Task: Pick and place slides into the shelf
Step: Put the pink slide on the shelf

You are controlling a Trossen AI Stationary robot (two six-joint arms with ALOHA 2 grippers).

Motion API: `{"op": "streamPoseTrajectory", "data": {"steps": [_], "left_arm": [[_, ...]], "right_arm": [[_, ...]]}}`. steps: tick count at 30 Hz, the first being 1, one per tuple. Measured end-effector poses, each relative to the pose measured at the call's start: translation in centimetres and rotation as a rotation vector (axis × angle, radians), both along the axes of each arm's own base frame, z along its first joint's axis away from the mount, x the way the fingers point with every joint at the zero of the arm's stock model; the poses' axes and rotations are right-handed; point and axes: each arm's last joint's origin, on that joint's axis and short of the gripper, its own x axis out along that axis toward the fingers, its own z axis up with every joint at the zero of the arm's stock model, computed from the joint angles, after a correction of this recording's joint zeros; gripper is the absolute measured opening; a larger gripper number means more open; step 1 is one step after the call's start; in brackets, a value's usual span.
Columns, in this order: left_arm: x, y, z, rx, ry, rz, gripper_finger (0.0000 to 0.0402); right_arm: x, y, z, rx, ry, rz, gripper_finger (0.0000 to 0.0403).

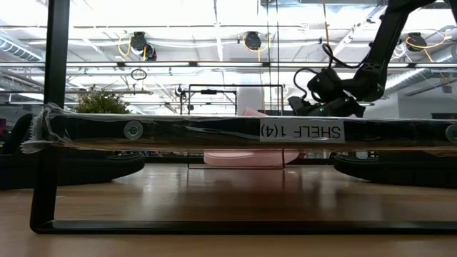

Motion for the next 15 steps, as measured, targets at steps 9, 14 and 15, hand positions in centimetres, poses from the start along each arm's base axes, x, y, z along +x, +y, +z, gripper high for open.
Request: {"op": "streamPoseTrajectory", "data": {"steps": [9, 14, 15], "left_arm": [[0.0, 0.0, 0.0, -0.001, -0.001, 0.001, 0.0062], [0.0, 0.0, 0.0, 0.002, 0.001, -0.001, 0.0062], [0.0, 0.0, 0.0, 0.003, 0.002, -0.002, 0.0062]], "right_arm": [[-1.9, -1.4, 2.4, -0.049, -0.06, -0.088, 0.0001], [-3.7, -1.9, 5.2, -0.105, -0.12, -0.151, 0.0001], [-4.0, -1.8, 5.7, -0.108, -0.125, -0.16, 0.0001]]}}
